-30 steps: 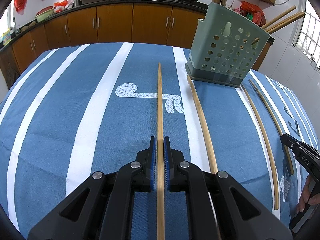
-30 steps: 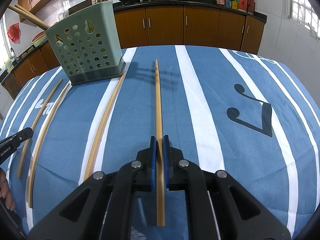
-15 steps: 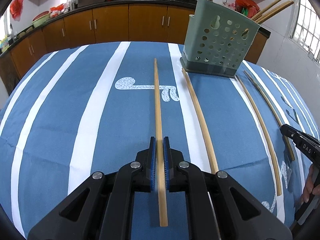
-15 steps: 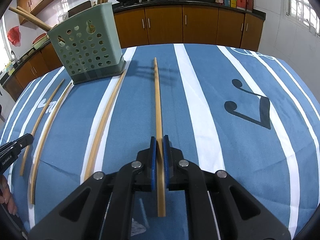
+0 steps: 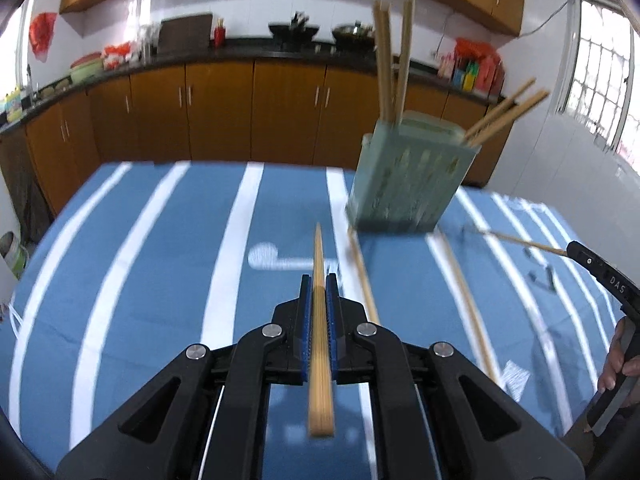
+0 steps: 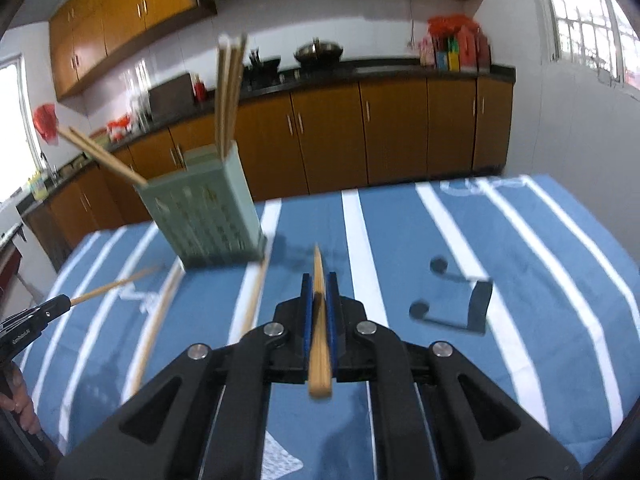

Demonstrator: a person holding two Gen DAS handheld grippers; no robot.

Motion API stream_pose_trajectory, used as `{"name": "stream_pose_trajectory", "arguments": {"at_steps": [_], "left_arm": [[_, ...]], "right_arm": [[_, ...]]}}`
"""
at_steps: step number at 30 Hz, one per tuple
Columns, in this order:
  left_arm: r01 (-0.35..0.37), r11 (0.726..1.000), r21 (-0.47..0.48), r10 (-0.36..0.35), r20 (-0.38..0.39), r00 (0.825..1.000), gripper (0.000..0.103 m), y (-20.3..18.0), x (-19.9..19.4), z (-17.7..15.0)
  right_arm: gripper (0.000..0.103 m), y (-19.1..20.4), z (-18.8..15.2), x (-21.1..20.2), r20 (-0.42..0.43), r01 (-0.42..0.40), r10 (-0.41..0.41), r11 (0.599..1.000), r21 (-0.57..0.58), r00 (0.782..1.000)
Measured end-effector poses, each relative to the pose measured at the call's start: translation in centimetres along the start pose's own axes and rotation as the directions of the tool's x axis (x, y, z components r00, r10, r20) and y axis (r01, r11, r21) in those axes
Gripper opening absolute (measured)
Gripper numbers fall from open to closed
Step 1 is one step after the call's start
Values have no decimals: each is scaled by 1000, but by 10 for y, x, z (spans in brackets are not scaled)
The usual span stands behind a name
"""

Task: Organize utensils
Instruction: 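Lift both chopsticks upright and carry them over the green holder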

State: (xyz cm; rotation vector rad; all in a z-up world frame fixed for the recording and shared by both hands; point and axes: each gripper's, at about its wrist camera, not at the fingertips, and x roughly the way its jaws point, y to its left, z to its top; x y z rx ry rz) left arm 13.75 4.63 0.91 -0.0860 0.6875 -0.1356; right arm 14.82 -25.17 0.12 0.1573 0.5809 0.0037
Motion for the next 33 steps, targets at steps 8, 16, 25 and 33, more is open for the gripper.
{"name": "stream_pose_trajectory", "arguments": {"at_steps": [8,16,25,33], "left_arm": [[5,1000,2,-5,113,994,7,-1,-26,28],[20,1000,11,-22,137,990,7,-1,-37,45],[102,992,80,-120,265,957,7,-30,-76,93],[113,992,47,-123,395,910,7,-53,-73,134]], "right_arm": [[8,8,30,-32,134,-19,23,999,-32,991],[8,18,50,-40,175,-46,54,998,-49,983],[8,35,114,-88,334,-204,209,978,-49,919],[8,53,148,-80,444,-204,208,977,-58,872]]}}
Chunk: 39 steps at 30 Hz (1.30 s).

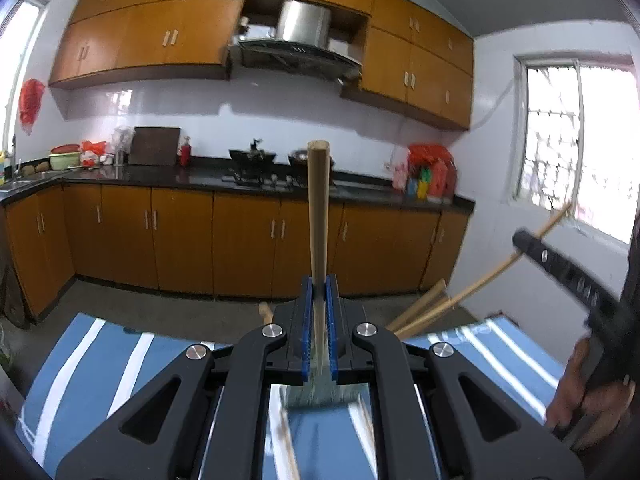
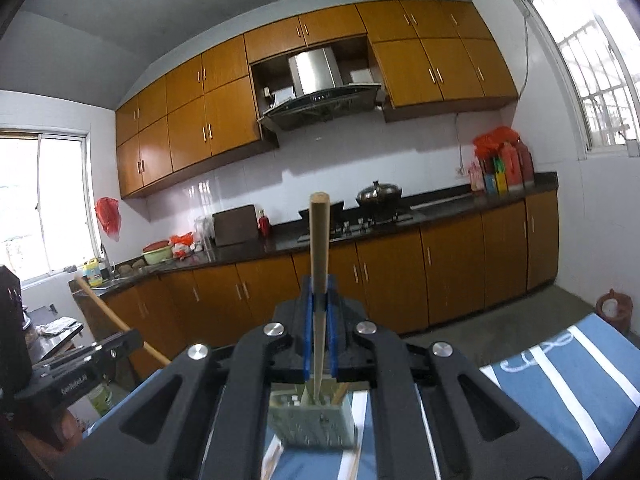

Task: Organize utensils
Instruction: 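Lift both chopsticks upright and carry them over the green holder, then open both tools to release the chopsticks into the green holder, then grasp the last chopstick with the right tool while the left tool grasps another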

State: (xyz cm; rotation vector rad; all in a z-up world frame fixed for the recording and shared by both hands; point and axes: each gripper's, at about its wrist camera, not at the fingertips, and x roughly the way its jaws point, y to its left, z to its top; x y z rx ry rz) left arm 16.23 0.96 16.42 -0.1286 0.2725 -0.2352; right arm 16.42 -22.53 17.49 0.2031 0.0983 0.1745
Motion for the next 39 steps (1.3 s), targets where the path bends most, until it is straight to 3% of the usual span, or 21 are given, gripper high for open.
{"name": "stream_pose_trajectory", "arguments": {"at_steps": [9,17,20,24,33,36,39], "left_arm": [[-55,996,-66,56,25,998,7,10,51,-6],[-70,996,-60,67,-48,997,7,11,76,-22],[-70,994,-79,66,-53,996,8,15,73,-20],[-84,993,-78,82,-29,996,32,16,64,-13],[-82,993,-85,83,4,997,32,18,27,-9],[-97,991,-93,95,-25,995,32,25,9,-23],[-131,988,-75,124,-90,988,32,35,-1,-51]], "right_arm": [[8,2,-22,58,-75,28,-31,999,-36,997],[9,0,-39,85,-157,38,-45,998,-46,987],[11,-2,-44,83,-168,36,-41,999,-32,985],[20,-3,-40,73,-147,36,-39,999,-25,988],[25,-11,-40,21,-114,53,-58,998,-44,992],[26,-21,-61,5,-165,71,-78,996,-44,983],[26,-31,-102,2,-287,92,-102,995,-48,953]]}}
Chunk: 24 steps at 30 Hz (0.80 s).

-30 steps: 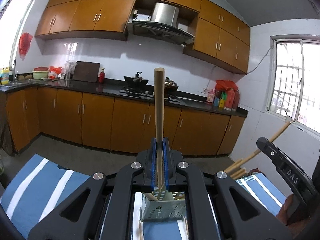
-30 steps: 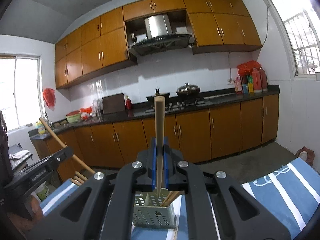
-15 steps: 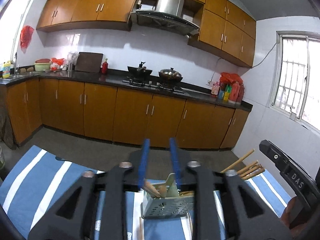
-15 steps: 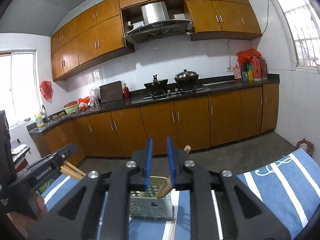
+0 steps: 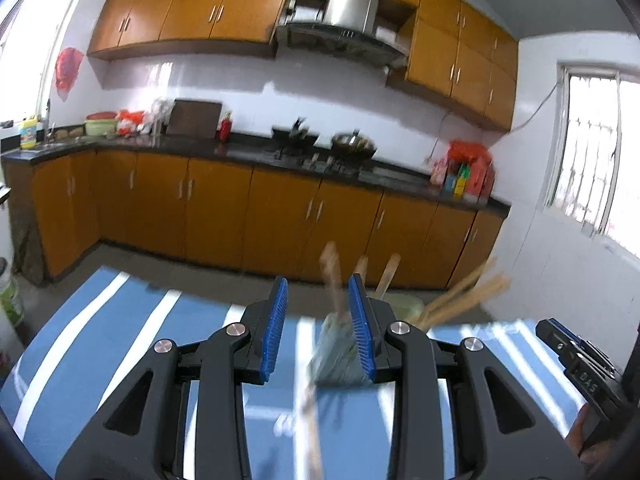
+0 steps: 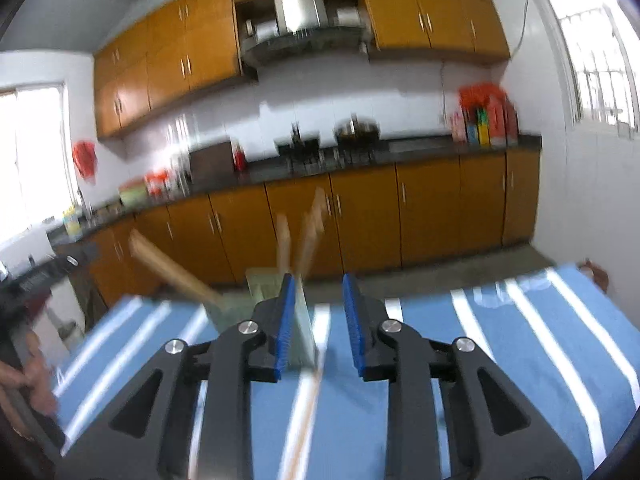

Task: Organize utensils
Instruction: 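Grasp the last chopstick with the right tool while the left tool grasps another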

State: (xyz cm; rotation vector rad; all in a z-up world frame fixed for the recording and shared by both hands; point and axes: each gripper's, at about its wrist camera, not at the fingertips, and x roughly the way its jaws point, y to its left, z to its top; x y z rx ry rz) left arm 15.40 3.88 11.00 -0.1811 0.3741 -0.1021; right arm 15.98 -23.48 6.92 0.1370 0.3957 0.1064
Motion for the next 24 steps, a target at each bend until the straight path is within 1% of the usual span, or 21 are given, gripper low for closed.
{"name": "stream_pose_trajectory", "arguments": {"at_steps": [2,4,5,7,8,11,14,18,19,21,22,24], "left_arm": [[-27,1000,12,27,-66,997,32,9,3,-24],[-40,999,16,41,-132,990,32,18,8,-48],[-48,999,18,50,-169,984,32,22,11,-62],[-67,997,27,71,-224,972,32,28,17,-85],[-68,997,25,72,-253,965,32,30,19,-97],[-57,998,9,57,-314,948,32,31,24,-121],[-49,999,4,47,-351,935,32,28,26,-140],[-34,999,3,33,-378,925,32,20,28,-152],[-30,1000,9,31,-381,924,32,19,27,-155],[-21,1000,21,27,-386,922,32,14,28,-158],[-14,1000,27,24,-390,921,32,11,28,-159],[-3,1000,31,16,-398,917,32,7,29,-161]], "right_arm": [[26,-3,-25,10,-82,-2,2,1000,4,997],[26,-2,-57,24,-185,3,-1,1000,13,983],[26,-2,-76,32,-243,-5,11,1000,26,970],[25,4,-102,41,-314,-16,28,999,41,949],[25,7,-112,43,-336,-21,36,999,46,941],[25,19,-140,53,-416,-45,70,997,69,907],[25,32,-154,58,-446,-54,70,997,48,892],[25,40,-156,65,-462,-43,44,999,13,886],[23,41,-157,66,-465,-33,29,999,0,885],[16,42,-156,66,-456,-13,-2,999,-30,890],[10,40,-156,66,-453,-4,-13,999,-36,891],[9,35,-155,67,-453,9,-18,1000,-20,891]]}}
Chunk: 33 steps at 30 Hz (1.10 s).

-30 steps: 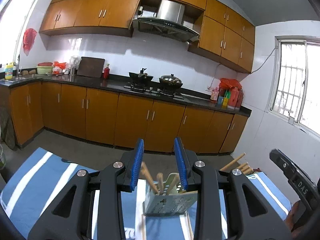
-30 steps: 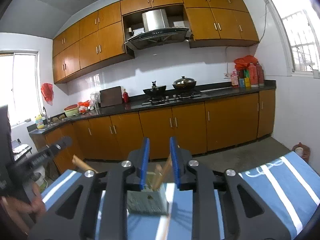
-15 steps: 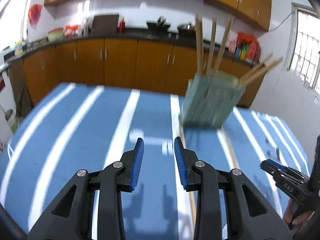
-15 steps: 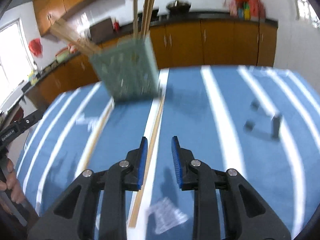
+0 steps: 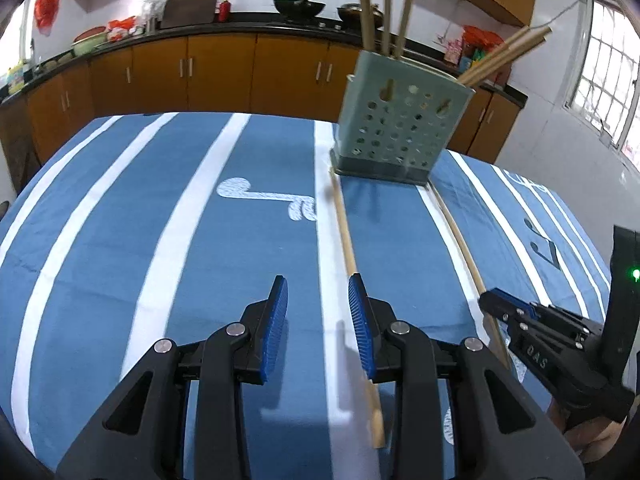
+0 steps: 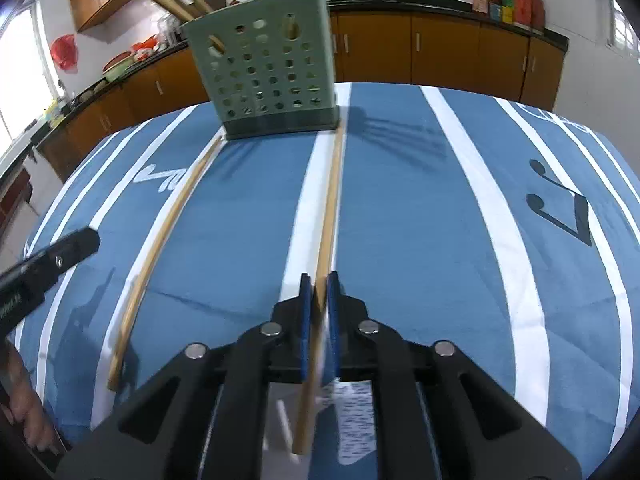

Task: Organize utensils
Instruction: 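Grasp the last chopstick with the right tool while the left tool grasps another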

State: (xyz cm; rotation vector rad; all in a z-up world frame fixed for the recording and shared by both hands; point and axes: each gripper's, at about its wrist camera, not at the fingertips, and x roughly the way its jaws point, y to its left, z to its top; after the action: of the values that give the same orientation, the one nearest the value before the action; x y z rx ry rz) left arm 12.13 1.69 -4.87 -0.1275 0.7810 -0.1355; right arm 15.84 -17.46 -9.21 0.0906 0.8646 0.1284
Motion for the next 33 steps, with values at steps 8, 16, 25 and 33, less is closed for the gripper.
{"name": "stream_pose_trajectory", "arguments": {"at_steps": [8,16,25,33], "left_arm": [[14,999,51,-12,-45,999,32,-19,12,-7],[-31,992,121,45,-109,993,24,-33,33,-16],[-96,990,99,107,-105,989,7,-15,41,-3],[-91,996,-4,90,-97,991,7,23,55,18]], "right_arm": [[8,-39,9,0,4,87,-88,988,131,996],[8,-79,10,-4,3,135,-139,963,234,990],[8,-65,13,1,3,103,-105,984,144,995],[8,-48,24,12,5,108,-108,994,30,994]]}}
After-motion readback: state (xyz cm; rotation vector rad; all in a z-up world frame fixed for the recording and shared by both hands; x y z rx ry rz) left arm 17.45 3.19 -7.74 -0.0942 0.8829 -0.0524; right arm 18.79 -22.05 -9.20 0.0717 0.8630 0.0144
